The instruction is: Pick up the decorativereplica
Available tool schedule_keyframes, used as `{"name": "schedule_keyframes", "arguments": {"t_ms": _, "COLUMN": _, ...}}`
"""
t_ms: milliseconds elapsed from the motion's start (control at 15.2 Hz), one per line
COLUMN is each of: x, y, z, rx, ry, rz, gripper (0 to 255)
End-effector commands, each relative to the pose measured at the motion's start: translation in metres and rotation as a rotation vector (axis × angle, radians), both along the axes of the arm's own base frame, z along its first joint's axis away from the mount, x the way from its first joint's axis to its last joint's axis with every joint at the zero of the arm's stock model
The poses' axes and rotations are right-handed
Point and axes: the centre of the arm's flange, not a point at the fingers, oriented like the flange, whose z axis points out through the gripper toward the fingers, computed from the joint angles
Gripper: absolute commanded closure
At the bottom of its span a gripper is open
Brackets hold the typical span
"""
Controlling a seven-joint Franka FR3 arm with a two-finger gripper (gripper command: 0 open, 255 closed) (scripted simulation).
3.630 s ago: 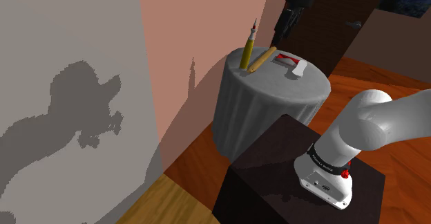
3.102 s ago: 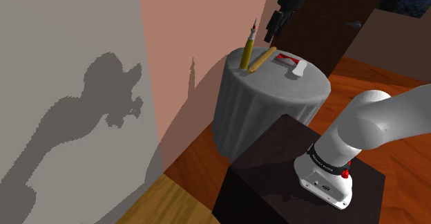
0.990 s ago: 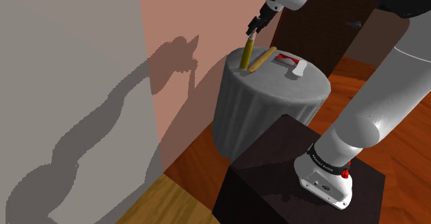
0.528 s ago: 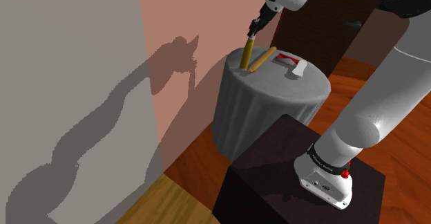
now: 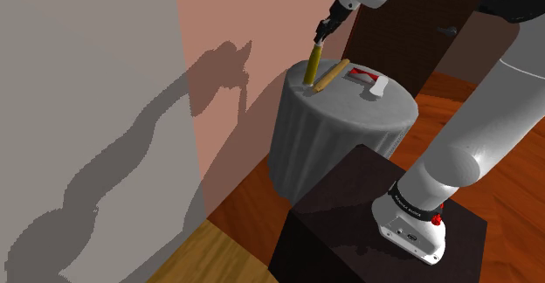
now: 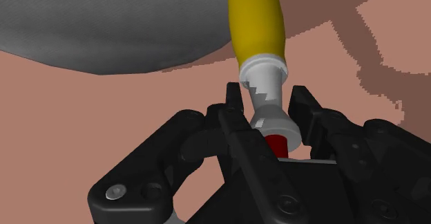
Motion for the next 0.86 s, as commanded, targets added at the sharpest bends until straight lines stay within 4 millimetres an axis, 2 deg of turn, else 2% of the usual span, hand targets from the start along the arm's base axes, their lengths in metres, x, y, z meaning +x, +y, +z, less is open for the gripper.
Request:
{"name": "schedule_keyframes", "arguments": {"t_ms": 0, "x": -0.001, "y": 0.0, "z": 0.009, "rx": 0.0, "ry": 0.0, "rz": 0.0, "gripper": 255}}
{"name": "schedule_keyframes", "arguments": {"t_ms": 660, "x": -0.001, "y": 0.0, "z": 0.062, "rx": 0.0, "ry": 0.0, "rz": 0.0, "gripper": 255}}
{"name": "schedule_keyframes", "arguments": {"t_ms": 792, "x": -0.001, "y": 0.0, "z": 0.063, "rx": 0.0, "ry": 0.0, "rz": 0.0, "gripper": 255}}
